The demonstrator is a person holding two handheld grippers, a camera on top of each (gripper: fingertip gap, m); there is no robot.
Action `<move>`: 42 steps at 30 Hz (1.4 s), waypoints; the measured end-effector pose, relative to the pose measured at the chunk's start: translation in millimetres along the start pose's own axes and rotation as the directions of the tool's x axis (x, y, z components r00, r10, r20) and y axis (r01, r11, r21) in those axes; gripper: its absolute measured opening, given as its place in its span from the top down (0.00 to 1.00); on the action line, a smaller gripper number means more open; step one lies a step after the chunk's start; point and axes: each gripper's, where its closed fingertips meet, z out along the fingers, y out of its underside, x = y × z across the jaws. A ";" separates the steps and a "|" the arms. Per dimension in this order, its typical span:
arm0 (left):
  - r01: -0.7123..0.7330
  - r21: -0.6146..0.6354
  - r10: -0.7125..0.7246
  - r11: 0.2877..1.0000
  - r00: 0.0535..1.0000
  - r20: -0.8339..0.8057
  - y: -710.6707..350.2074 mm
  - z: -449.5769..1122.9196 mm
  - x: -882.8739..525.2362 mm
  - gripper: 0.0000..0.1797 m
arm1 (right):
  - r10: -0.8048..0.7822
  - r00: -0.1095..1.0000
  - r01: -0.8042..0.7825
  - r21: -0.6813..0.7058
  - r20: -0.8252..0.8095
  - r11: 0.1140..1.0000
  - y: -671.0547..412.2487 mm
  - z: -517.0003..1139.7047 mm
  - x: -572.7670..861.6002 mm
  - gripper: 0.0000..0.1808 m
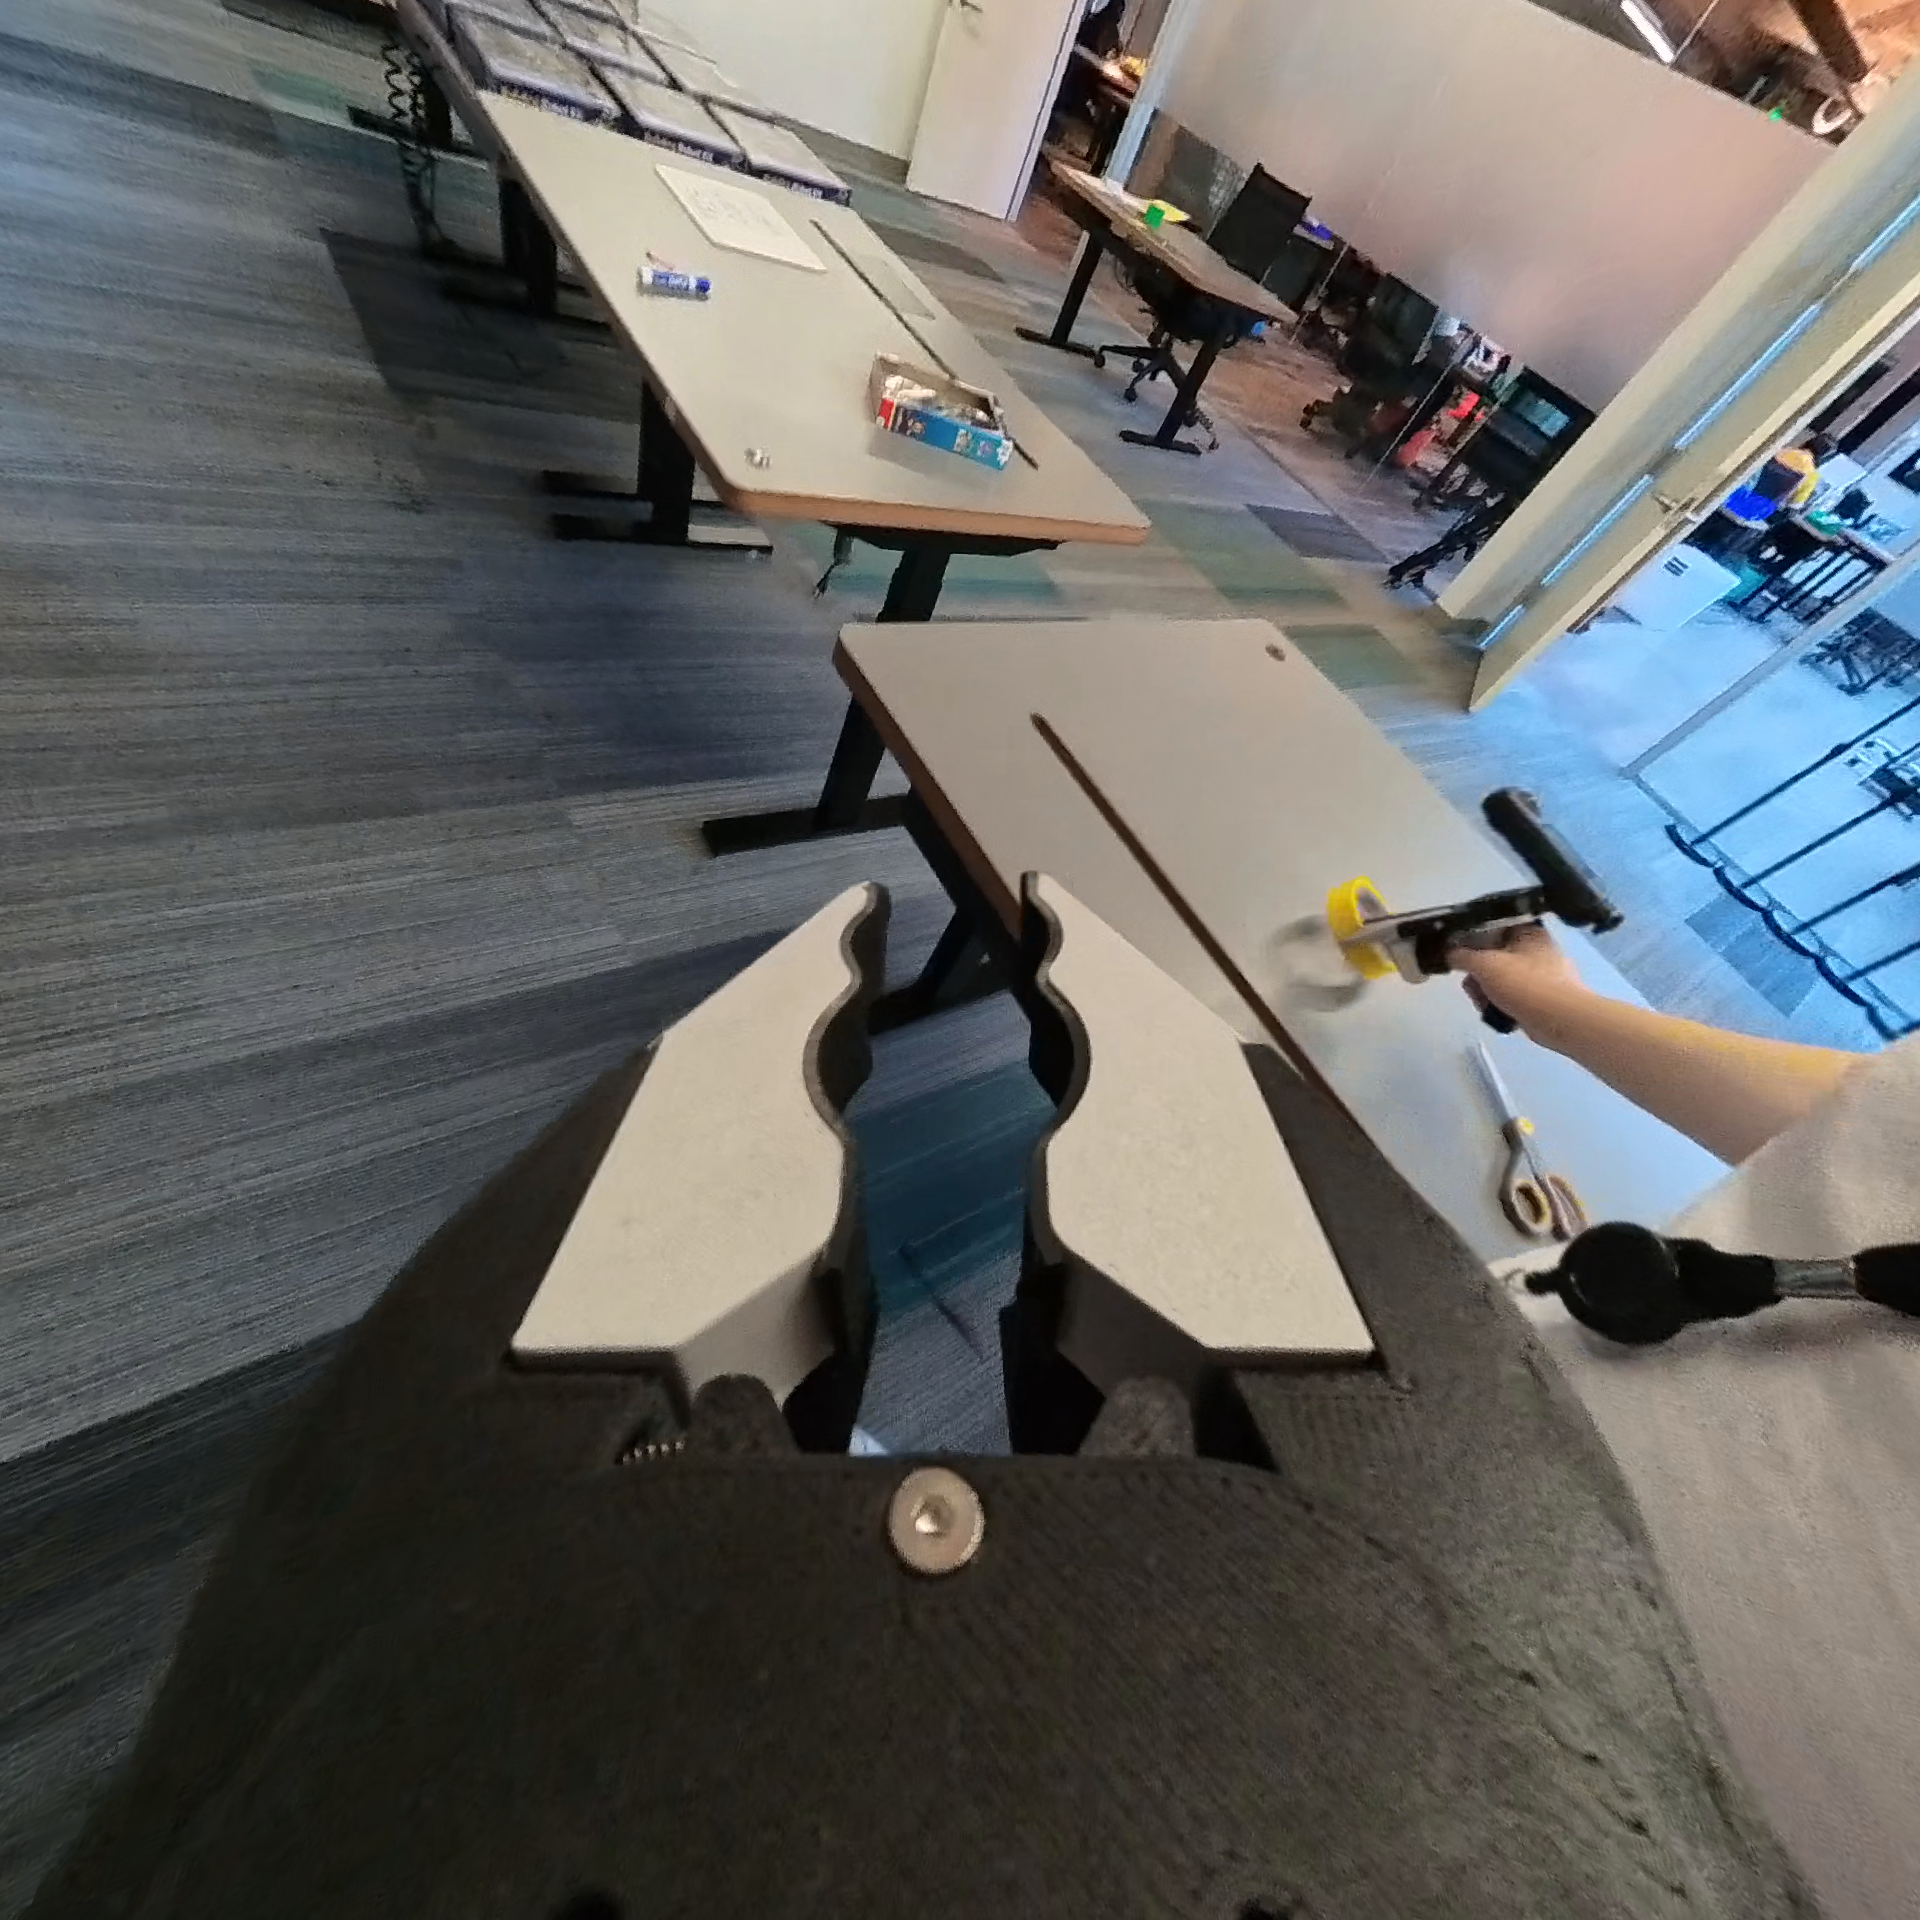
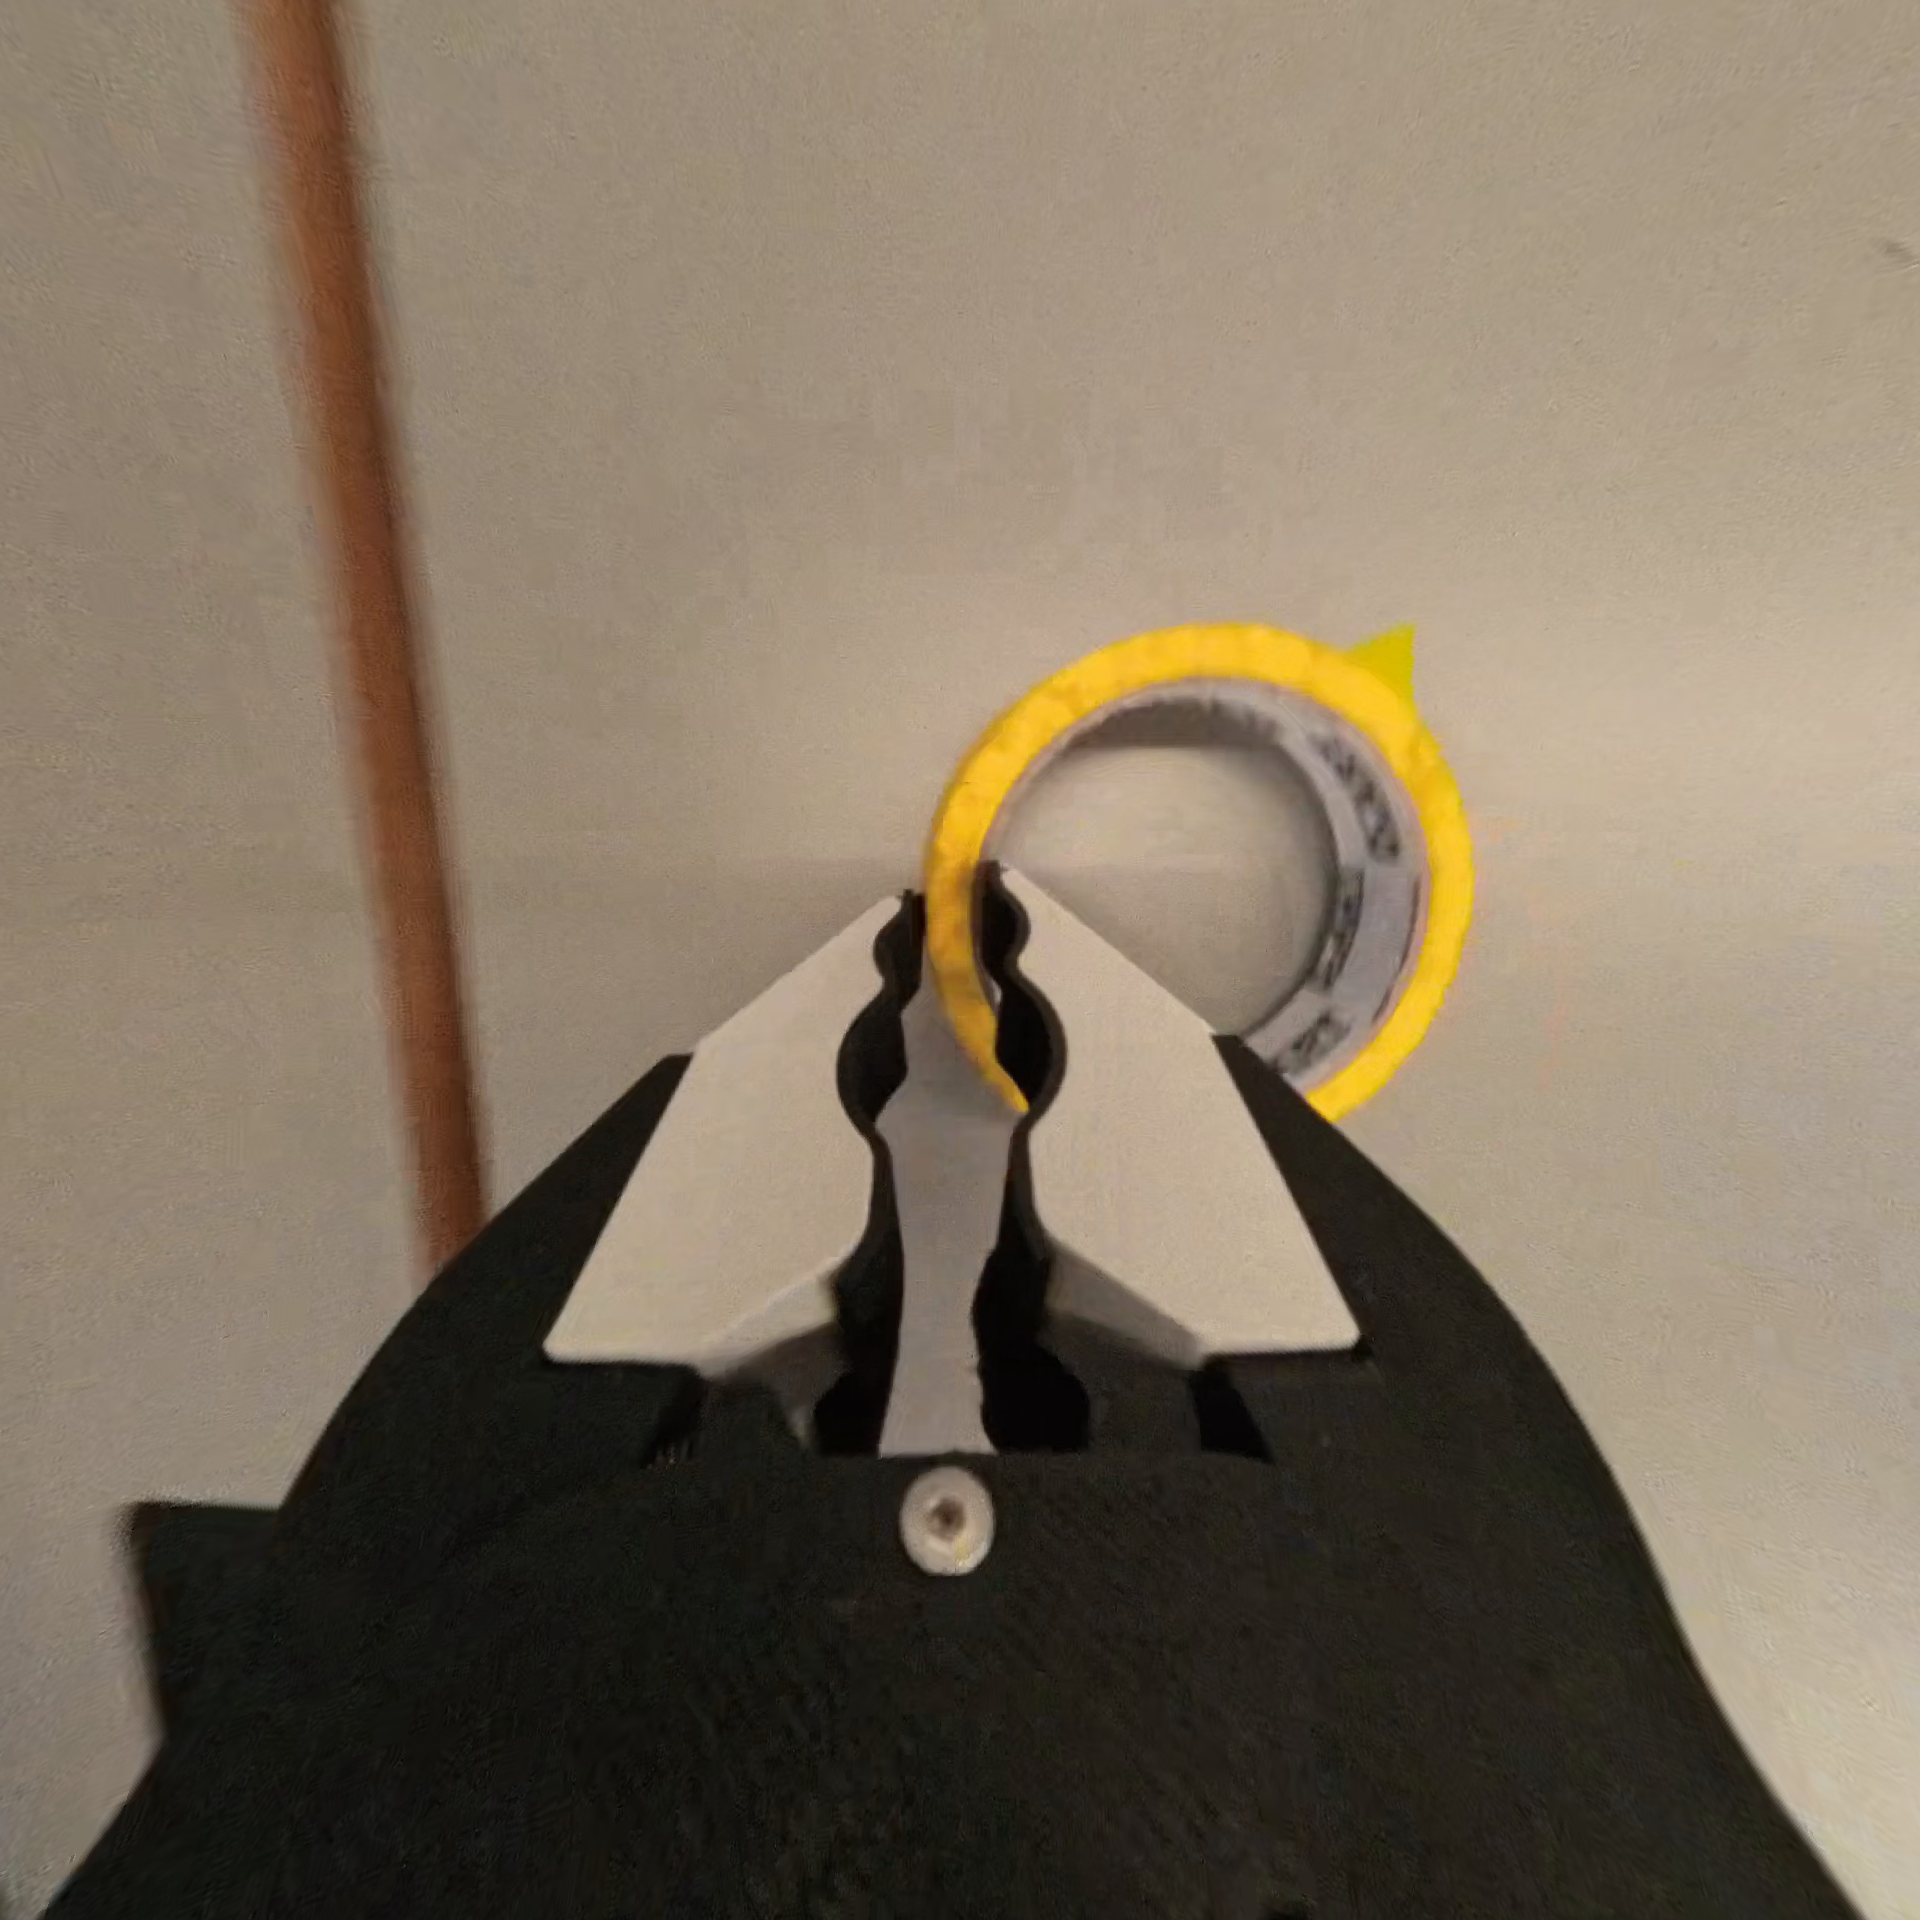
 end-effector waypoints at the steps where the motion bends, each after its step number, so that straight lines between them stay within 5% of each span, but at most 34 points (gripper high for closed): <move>1: -0.014 0.014 0.014 1.000 1.000 0.004 -4.2 6.1 4.5 0.87 | 0.018 0.982 -0.039 0.112 0.188 0.993 -29.2 -11.7 -37.8 0.95; 2: -0.028 0.025 0.027 0.999 1.000 0.015 -5.7 12.4 7.2 0.87 | 0.010 0.898 -0.132 0.248 0.439 0.960 -67.7 -36.8 -89.5 0.96; 3: -0.032 0.035 0.032 0.999 0.999 0.017 -4.9 19.4 10.2 0.87 | -0.039 0.671 -0.266 0.289 0.741 0.920 -101.7 -78.3 -151.2 0.96; 4: -0.020 0.049 0.020 0.999 1.000 0.004 -3.2 27.3 14.3 0.87 | -0.132 0.298 -0.397 0.248 0.945 0.884 -130.3 -135.5 -204.5 0.96; 5: 0.013 0.062 -0.011 0.998 1.000 -0.029 -1.4 35.4 20.4 0.85 | -0.203 -0.065 -0.478 0.148 0.977 0.866 -151.7 -187.3 -238.7 0.96; 7: 0.113 0.077 -0.101 0.991 0.984 -0.147 -0.7 47.3 40.9 0.82 | -0.330 -0.491 -0.495 0.053 0.806 0.867 -176.7 -250.6 -292.7 0.96; 9: 0.164 0.093 -0.139 0.982 0.963 -0.232 -9.0 47.1 61.3 0.79 | -0.315 -0.768 -0.381 -0.004 0.558 0.924 -181.5 -295.9 -351.1 0.96; 12: 0.120 0.182 -0.074 0.976 0.968 -0.241 -36.5 16.5 88.8 0.74 | -0.117 -0.972 -0.112 0.036 0.204 0.993 -156.7 -361.1 -434.6 0.96; 17: -0.057 0.308 0.092 0.950 0.991 -0.100 -48.5 -102.8 140.1 0.74 | 0.153 -0.986 0.166 0.368 0.064 0.915 -42.4 -451.6 -553.3 0.96; 19: -0.177 0.290 0.151 0.940 0.982 0.109 -27.4 -163.0 143.5 0.77 | 0.244 -0.969 0.238 0.436 0.042 0.868 8.6 -479.1 -586.8 0.96; 22: -0.363 0.115 0.279 0.925 0.852 0.443 25.4 -263.7 146.7 0.86 | 0.364 -0.931 0.325 0.534 0.034 0.780 100.6 -514.5 -631.0 0.96; 25: -0.427 -0.091 0.364 0.900 0.619 0.696 79.9 -375.1 159.5 0.88 | 0.494 -0.868 0.423 0.588 0.045 0.689 203.2 -553.8 -673.0 0.96; 31: -0.343 -0.351 0.443 0.871 0.242 0.863 181.4 -544.7 217.5 0.95 | 0.796 -0.601 0.602 0.693 0.065 0.398 391.8 -616.2 -717.0 0.96; 34: -0.268 -0.285 0.343 0.920 0.200 0.918 216.0 -602.9 247.3 0.96 | 0.858 -0.512 0.609 0.724 0.045 0.325 453.5 -640.8 -725.1 0.96; 38: -0.203 -0.347 0.359 0.915 0.023 0.933 252.7 -665.6 272.2 0.95 | 0.922 -0.384 0.639 0.734 0.047 0.229 516.4 -667.8 -738.9 0.96; 42: -0.163 -0.182 0.181 0.970 -0.019 0.983 276.8 -720.3 271.3 0.95 | 0.937 -0.341 0.665 0.725 0.081 0.179 562.5 -684.0 -767.8 0.96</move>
